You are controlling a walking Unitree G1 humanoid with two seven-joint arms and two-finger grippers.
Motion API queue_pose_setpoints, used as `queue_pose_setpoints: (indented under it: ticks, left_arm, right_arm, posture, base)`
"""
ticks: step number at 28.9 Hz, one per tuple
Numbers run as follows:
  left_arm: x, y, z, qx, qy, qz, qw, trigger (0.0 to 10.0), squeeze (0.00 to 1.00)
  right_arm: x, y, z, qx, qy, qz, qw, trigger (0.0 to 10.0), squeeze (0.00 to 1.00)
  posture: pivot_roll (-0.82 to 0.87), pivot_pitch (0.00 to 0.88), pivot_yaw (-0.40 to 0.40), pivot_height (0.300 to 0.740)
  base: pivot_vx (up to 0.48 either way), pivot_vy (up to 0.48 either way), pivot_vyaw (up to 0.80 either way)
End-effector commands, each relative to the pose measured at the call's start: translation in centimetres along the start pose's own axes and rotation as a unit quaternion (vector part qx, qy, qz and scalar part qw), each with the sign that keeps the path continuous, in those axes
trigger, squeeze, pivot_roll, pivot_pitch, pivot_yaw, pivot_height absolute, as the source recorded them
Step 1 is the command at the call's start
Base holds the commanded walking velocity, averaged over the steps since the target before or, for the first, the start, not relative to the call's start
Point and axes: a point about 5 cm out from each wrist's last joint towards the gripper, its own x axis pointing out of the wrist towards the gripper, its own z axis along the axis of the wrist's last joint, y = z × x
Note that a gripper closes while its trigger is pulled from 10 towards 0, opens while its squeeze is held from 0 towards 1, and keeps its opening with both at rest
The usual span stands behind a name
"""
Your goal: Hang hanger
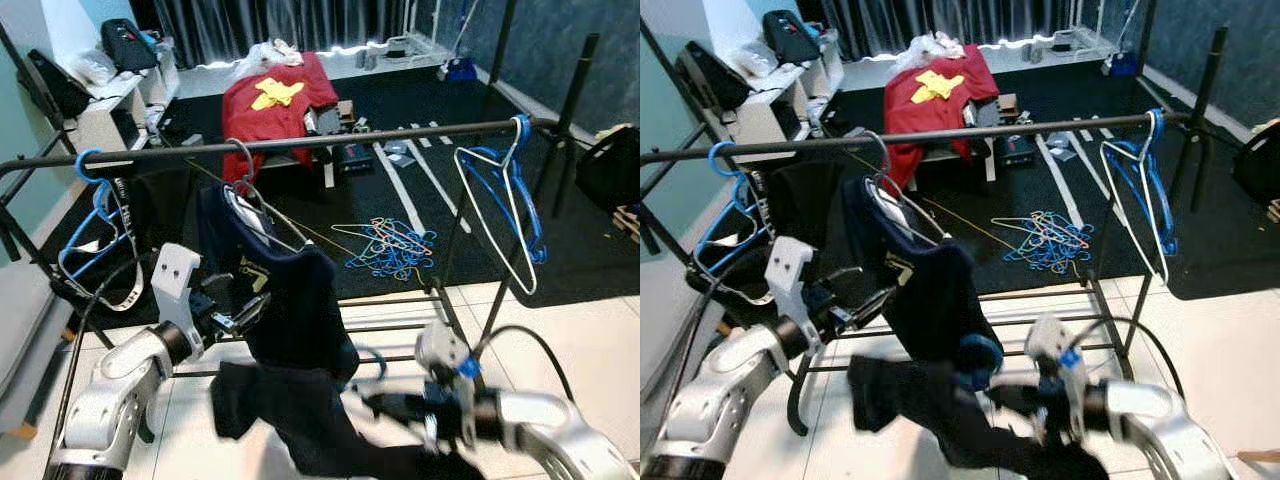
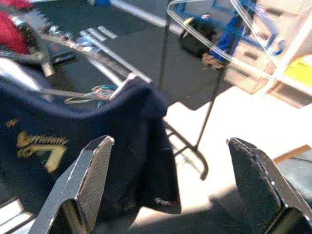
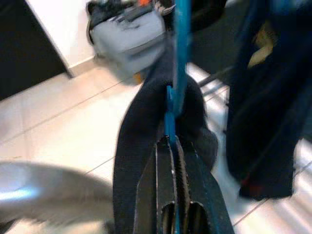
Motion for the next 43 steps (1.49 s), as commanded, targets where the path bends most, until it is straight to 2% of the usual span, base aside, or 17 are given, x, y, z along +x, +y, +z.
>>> queue_pose_setpoints:
  ticks: [1, 2, 3, 5, 6, 9, 11, 14, 15, 23, 28, 32, 39, 40, 41, 42, 43]
  left_arm:
    - [-0.3, 0.1, 0.4, -0.004, 0.000, 0.004, 1.000, 10.0, 1.00]
    - [-0.3, 0.1, 0.4, -0.004, 0.000, 0.004, 1.000, 10.0, 1.00]
    - [-0.1, 0.1, 0.7, -0.010, -0.006, 0.000, 1.000, 10.0, 1.00]
    - [-0.1, 0.1, 0.7, -0.010, -0.006, 0.000, 1.000, 10.0, 1.00]
    - [0.0, 0.1, 0.9, -0.014, -0.009, -0.006, 1.000, 10.0, 1.00]
    - [0.1, -0.2, 1.0, -0.014, -0.005, -0.019, 1.000, 10.0, 1.00]
    - [0.7, -1.1, 0.9, -0.022, 0.001, -0.030, 0.999, 10.0, 1.00]
    - [1.0, -1.4, 0.9, -0.025, 0.003, -0.027, 0.999, 10.0, 1.00]
    - [2.0, -2.0, 0.7, -0.048, -0.009, 0.002, 0.999, 10.0, 1.00]
    - [3.1, -2.9, 1.0, -0.091, -0.035, 0.018, 0.995, 10.0, 1.00]
    - [3.3, -3.8, 1.9, -0.165, -0.067, -0.013, 0.984, 10.0, 1.00]
    - [3.5, -5.4, 1.6, -0.189, -0.057, -0.066, 0.978, 10.0, 1.00]
    - [3.6, -6.8, 1.3, -0.192, -0.052, -0.095, 0.975, 10.0, 1.00]
    - [3.8, -7.0, 1.2, -0.180, -0.042, -0.095, 0.978, 10.0, 0.93]
    - [4.0, -7.1, 1.2, -0.166, -0.037, -0.094, 0.981, 10.0, 0.30]
    - [4.2, -7.2, 1.2, -0.153, -0.031, -0.091, 0.983, 10.0, 0.06]
    - [4.4, -7.2, 1.3, -0.142, -0.028, -0.087, 0.986, 10.0, 0.00]
  right_arm:
    - [0.1, -2.0, 1.9, -0.040, -0.058, -0.086, 0.994, 10.0, 0.00]
    - [0.1, -2.0, 1.9, -0.040, -0.058, -0.086, 0.994, 10.0, 0.00]
    - [0.2, -2.8, 3.1, -0.043, -0.095, -0.111, 0.988, 10.0, 0.00]
    - [0.2, -2.8, 3.1, -0.043, -0.095, -0.111, 0.988, 10.0, 0.00]
    - [0.3, -3.3, 4.1, -0.039, -0.128, -0.128, 0.983, 10.0, 0.00]
    - [0.3, -3.6, 4.9, -0.026, -0.155, -0.126, 0.979, 10.0, 0.00]
    - [0.5, -3.5, 6.0, -0.005, -0.181, -0.087, 0.980, 10.0, 0.00]
    - [0.6, -3.3, 6.3, 0.001, -0.187, -0.071, 0.980, 10.0, 0.00]
    - [1.0, -2.8, 6.5, 0.005, -0.189, -0.038, 0.981, 10.0, 0.00]
    - [1.5, -2.4, 6.3, 0.008, -0.187, -0.017, 0.982, 10.0, 0.00]
    - [1.7, -2.7, 6.3, 0.006, -0.183, -0.025, 0.983, 10.0, 0.00]
    - [2.1, -2.6, 6.7, 0.008, -0.189, -0.017, 0.982, 10.0, 0.00]
    - [2.3, -2.5, 7.0, 0.007, -0.190, -0.012, 0.982, 10.0, 0.00]
    - [2.4, -2.5, 7.0, 0.006, -0.190, -0.008, 0.982, 10.0, 0.00]
    - [2.5, -2.4, 7.1, 0.006, -0.190, -0.005, 0.982, 10.0, 0.00]
    - [2.6, -2.3, 7.2, 0.006, -0.190, -0.002, 0.982, 10.0, 0.00]
    - [2.7, -2.1, 7.2, 0.005, -0.189, 0.002, 0.982, 10.0, 0.00]
  posture:
    - [-0.01, 0.041, 0.104, 0.740]
    - [-0.01, 0.041, 0.104, 0.740]
    - [-0.01, 0.039, 0.107, 0.740]
    - [-0.01, 0.039, 0.107, 0.740]
    - [-0.01, 0.039, 0.108, 0.740]
    - [-0.01, 0.037, 0.114, 0.740]
    - [-0.01, 0.035, 0.117, 0.740]
    - [-0.01, 0.035, 0.117, 0.740]
    - [-0.02, 0.035, 0.115, 0.740]
    - [-0.02, 0.037, 0.105, 0.740]
    - [-0.01, 0.039, 0.104, 0.740]
    - [-0.02, 0.040, 0.112, 0.740]
    - [-0.02, 0.041, 0.115, 0.740]
    - [-0.02, 0.043, 0.113, 0.740]
    - [-0.02, 0.044, 0.112, 0.740]
    - [-0.02, 0.044, 0.112, 0.740]
    - [-0.02, 0.044, 0.112, 0.740]
  base:
    - [0.000, 0.000, 0.00]
    - [0.000, 0.000, 0.00]
    - [0.000, 0.000, 0.00]
    - [0.000, 0.000, 0.00]
    - [0.000, 0.000, 0.00]
    - [0.000, 0.000, 0.00]
    - [0.000, 0.000, 0.00]
    - [0.000, 0.000, 0.00]
    - [0.000, 0.000, 0.00]
    - [0.000, 0.000, 0.00]
    - [0.000, 0.000, 0.00]
    - [0.000, 0.000, 0.00]
    - [0.000, 0.000, 0.00]
    - [0.000, 0.000, 0.00]
    - [0.000, 0.000, 0.00]
    - [0.000, 0.000, 0.00]
    - [0.000, 0.000, 0.00]
